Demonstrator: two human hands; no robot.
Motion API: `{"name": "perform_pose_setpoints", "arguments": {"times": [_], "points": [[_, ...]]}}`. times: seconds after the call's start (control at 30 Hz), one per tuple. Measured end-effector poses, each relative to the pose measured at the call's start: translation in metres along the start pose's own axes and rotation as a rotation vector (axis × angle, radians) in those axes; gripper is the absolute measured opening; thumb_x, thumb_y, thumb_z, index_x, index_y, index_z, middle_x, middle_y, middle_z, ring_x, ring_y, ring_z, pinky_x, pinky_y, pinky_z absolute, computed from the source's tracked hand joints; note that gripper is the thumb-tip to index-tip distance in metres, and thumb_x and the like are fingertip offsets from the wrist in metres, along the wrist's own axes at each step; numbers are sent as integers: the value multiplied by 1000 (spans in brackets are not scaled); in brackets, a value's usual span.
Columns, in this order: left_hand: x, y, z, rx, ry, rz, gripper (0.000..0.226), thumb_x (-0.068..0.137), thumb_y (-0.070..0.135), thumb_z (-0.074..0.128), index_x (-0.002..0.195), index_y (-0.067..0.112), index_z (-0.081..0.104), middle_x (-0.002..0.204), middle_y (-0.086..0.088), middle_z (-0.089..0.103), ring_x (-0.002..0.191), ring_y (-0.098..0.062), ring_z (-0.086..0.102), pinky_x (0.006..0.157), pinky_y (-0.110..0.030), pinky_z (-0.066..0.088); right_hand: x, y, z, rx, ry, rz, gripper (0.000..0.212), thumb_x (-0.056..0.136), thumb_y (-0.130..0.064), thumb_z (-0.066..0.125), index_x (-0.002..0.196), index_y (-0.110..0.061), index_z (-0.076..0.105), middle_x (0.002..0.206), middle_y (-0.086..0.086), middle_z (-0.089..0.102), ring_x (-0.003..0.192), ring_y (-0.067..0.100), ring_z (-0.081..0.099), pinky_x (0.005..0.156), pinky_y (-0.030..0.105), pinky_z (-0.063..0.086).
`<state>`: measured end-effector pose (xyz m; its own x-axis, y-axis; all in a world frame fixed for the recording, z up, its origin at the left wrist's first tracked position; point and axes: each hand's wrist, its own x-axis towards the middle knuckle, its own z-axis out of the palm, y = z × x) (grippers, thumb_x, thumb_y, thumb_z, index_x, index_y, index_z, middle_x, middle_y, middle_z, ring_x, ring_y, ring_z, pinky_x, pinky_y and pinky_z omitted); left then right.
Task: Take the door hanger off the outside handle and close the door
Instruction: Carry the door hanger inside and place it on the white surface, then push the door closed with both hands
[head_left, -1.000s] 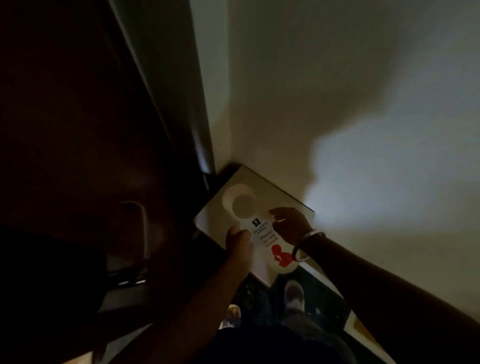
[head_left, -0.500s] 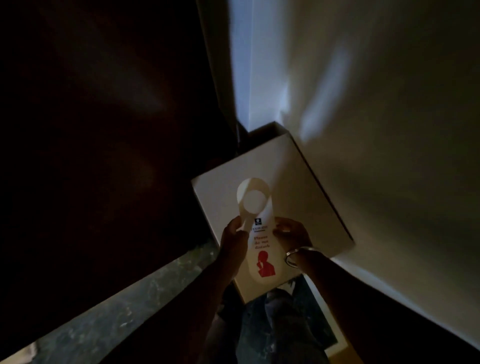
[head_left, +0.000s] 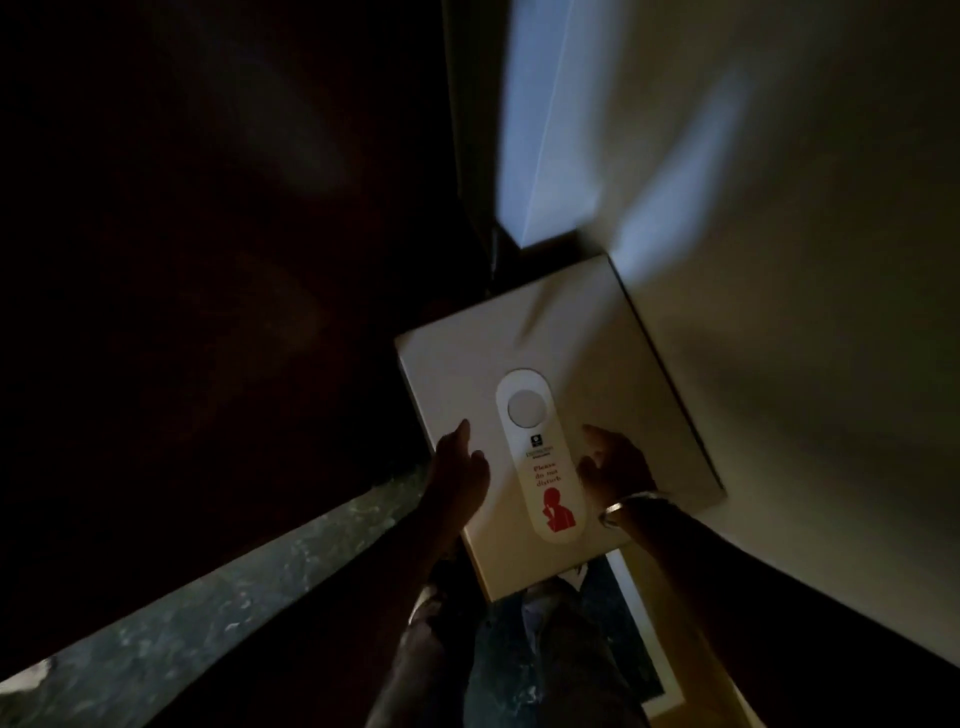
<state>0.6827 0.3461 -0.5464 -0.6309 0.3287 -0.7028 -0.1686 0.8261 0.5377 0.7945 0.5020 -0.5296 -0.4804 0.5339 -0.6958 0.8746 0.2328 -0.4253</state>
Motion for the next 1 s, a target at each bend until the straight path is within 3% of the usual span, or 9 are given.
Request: {"name": "perform_pose_setpoints", "arguments": {"times": [0.07, 0.17, 0.27, 0.37, 0.47, 0.57, 0.67, 0.83, 1.0], "points": [[-24, 18, -37, 292, 39, 116, 59, 100, 31, 41, 153, 22, 16, 155, -8, 32, 136, -30, 39, 110, -53, 37, -35, -21, -26, -90, 31, -125, 51, 93, -12, 48, 143, -12, 37, 139, 16, 48, 124, 29, 50, 84, 22, 38], [-75, 59, -102, 708, 142, 294, 66, 100, 35, 39, 154, 15, 7, 162, -7, 18, 147, -28, 20, 119, -53, 14, -90, -60, -61, -138, 140, -306, 53, 90, -13, 52, 142, -14, 40, 137, 16, 49, 123, 30, 50, 95, 31, 41], [-121, 98, -153, 983, 297, 436, 76, 97, 42, 43, 154, 10, 4, 162, -13, 14, 145, -33, 20, 118, -56, 18, -126, -100, -81, -57, 216, -441, 55, 87, -14, 56, 140, -15, 42, 138, 15, 50, 125, 32, 48, 103, 41, 40], [-164, 129, -196, 1113, 503, 544, 87, 87, 44, 60, 152, 6, 19, 159, -17, 24, 141, -37, 31, 114, -60, 23, -145, -144, -92, 37, 244, -566, 58, 87, -20, 57, 142, -13, 39, 144, 15, 45, 131, 32, 44, 108, 42, 37], [-212, 148, -239, 1148, 751, 619, 91, 69, 44, 76, 145, 9, 41, 151, -18, 41, 135, -37, 42, 110, -63, 22, -161, -196, -95, 30, 291, -696, 76, 82, -53, 44, 147, -17, 30, 153, 16, 31, 141, 34, 30, 111, 53, 29], [-269, 175, -293, 1257, 983, 591, 85, 77, 51, 67, 148, 15, 38, 157, -17, 29, 143, -35, 29, 115, -61, 11, -182, -267, -98, 9, 310, -878, 91, 74, -72, 32, 151, -29, 10, 161, 7, 5, 147, 30, 2, 115, 57, 5], [-322, 196, -338, 1381, 1170, 443, 88, 79, 59, 61, 150, 17, 32, 160, -19, 21, 145, -36, 22, 116, -61, 0, -210, -331, -96, 33, 295, -1044, 93, 74, -78, 27, 150, -33, -3, 159, -2, -13, 144, 20, -16, 115, 55, -5], [-379, 205, -398, 1362, 1386, 180, 93, 77, 61, 60, 152, 18, 27, 161, -22, 11, 146, -38, 9, 112, -59, -15, -250, -420, -86, 141, 220, -1171, 100, 74, -83, 27, 150, -27, -5, 161, 6, -6, 148, 26, -4, 118, 52, 8], [-379, 193, -414, 1434, 1447, 57, 99, 79, 67, 55, 155, 24, 10, 162, -20, -3, 147, -37, -3, 111, -64, -13, -262, -447, -70, 368, 111, -1143, 112, 68, -85, 36, 149, -25, -12, 160, 10, -16, 147, 25, -8, 117, 50, 19]]}}
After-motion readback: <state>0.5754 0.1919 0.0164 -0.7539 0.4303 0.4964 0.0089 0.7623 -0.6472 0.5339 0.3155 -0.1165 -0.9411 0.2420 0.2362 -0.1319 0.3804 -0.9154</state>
